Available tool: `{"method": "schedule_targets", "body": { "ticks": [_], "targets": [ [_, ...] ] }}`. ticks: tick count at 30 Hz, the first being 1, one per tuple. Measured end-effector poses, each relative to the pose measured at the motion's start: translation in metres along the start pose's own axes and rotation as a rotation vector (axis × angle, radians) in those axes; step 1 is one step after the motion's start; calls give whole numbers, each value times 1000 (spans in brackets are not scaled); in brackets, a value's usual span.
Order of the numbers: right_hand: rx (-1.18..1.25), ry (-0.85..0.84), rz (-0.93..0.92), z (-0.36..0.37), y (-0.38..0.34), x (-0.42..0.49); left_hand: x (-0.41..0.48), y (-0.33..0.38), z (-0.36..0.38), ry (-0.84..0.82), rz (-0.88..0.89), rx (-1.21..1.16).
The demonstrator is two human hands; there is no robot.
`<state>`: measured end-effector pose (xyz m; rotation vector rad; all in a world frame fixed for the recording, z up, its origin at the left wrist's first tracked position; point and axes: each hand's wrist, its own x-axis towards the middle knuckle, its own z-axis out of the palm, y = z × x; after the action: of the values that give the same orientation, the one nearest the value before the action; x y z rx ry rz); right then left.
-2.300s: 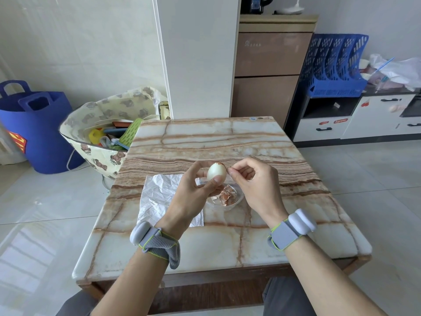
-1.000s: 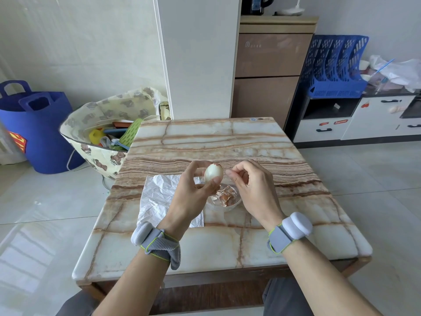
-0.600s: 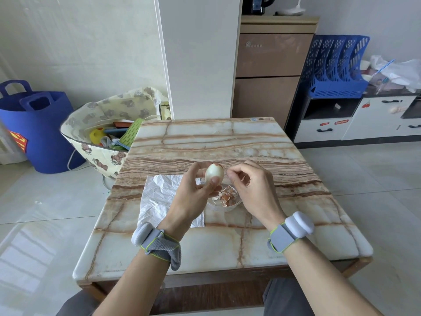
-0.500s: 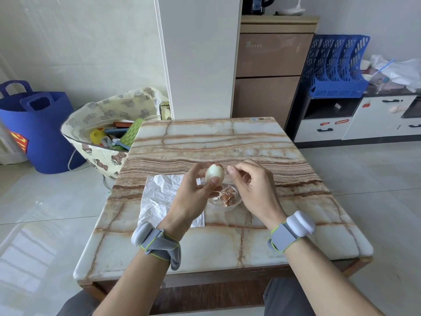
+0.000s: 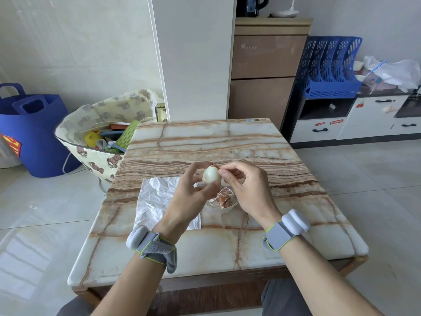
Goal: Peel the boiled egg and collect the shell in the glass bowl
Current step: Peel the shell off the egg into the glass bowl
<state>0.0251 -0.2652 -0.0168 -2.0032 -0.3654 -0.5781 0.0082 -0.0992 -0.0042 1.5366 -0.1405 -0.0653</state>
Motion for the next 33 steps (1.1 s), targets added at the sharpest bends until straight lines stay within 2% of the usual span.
{"method": "schedule_targets", "body": {
  "ticks": [10,20,30,33],
  "targets": [
    [-155,44,-138,1,-4,-2,2,0,0,43,66,59],
    [-170,105,-191,0,-4,-1,2,-1,0,13,75,120],
    [-182,83,-212,-2,-3,-1,2,-2,0,-39,117,127],
    [-145,99,-162,0,-1,-1,2,-3,0,-52,112,116]
  ]
}}
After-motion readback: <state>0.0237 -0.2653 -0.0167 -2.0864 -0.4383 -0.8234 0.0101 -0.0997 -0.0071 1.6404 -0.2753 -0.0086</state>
